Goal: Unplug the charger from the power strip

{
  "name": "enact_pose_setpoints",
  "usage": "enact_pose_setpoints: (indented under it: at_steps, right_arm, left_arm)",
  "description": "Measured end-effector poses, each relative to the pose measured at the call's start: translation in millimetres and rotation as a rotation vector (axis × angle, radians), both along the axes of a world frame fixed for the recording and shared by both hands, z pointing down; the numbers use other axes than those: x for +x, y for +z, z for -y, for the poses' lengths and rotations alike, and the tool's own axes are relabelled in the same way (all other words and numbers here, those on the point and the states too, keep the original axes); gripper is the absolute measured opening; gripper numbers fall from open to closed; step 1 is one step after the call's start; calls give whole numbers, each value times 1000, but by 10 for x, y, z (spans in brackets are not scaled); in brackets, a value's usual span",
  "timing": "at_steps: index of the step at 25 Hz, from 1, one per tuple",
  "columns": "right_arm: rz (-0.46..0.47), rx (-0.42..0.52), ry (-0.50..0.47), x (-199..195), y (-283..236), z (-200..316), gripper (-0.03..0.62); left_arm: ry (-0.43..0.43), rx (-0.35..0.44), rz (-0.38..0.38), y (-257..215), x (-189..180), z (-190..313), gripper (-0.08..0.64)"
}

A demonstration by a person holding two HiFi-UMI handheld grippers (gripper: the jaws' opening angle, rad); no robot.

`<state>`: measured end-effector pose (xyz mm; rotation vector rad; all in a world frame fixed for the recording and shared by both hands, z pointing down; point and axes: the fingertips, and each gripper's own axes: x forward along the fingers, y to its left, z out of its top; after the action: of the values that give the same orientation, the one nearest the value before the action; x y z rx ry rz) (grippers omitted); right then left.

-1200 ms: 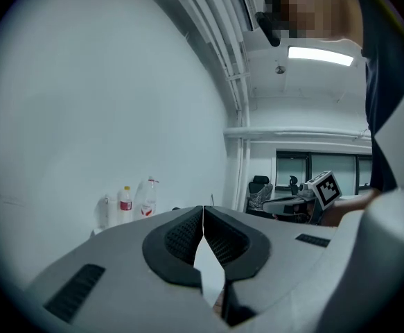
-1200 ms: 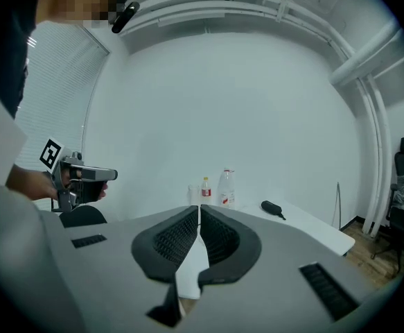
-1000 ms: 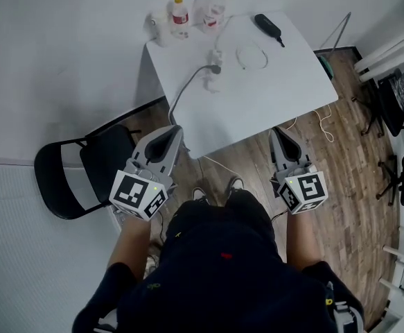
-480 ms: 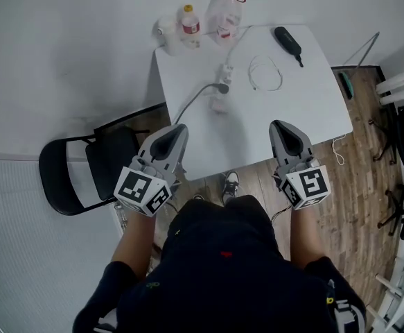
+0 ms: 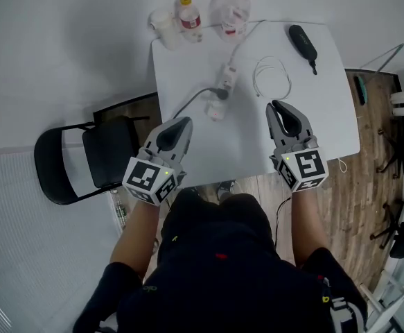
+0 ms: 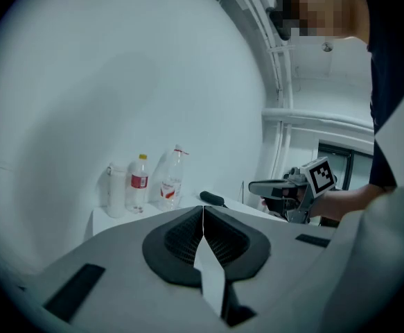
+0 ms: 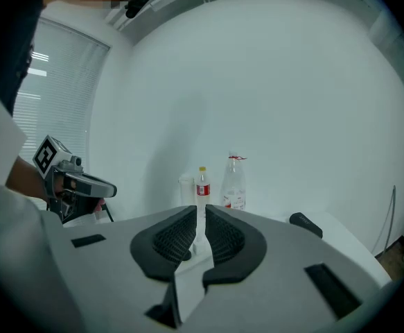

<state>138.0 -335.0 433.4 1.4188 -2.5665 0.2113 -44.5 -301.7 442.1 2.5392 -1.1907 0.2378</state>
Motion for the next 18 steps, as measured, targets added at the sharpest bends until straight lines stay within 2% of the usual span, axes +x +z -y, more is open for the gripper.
enact_pose_setpoints:
  at_steps: [4,8,11,15,18]
  right_arm:
    - [-70,-23,-52,-168,242,352,35]
    - [-185,-62,-184,-466,601,606,130]
    - [-243,-121,-266,-591,917,773,163]
    - [-272,-237,-380,-762,1348,932,206]
    - [-332,-273,-443,-831,1595,1005,207]
  left_arm:
    - [44,-49,27,401,157,294,23]
    - [67,-101,56,803,281,503,23]
    - [95,-145,79,1132,400,567,23]
    - [111,-180,96,1445,443,610,23]
    - [112,-200,97,1551,490,661,23]
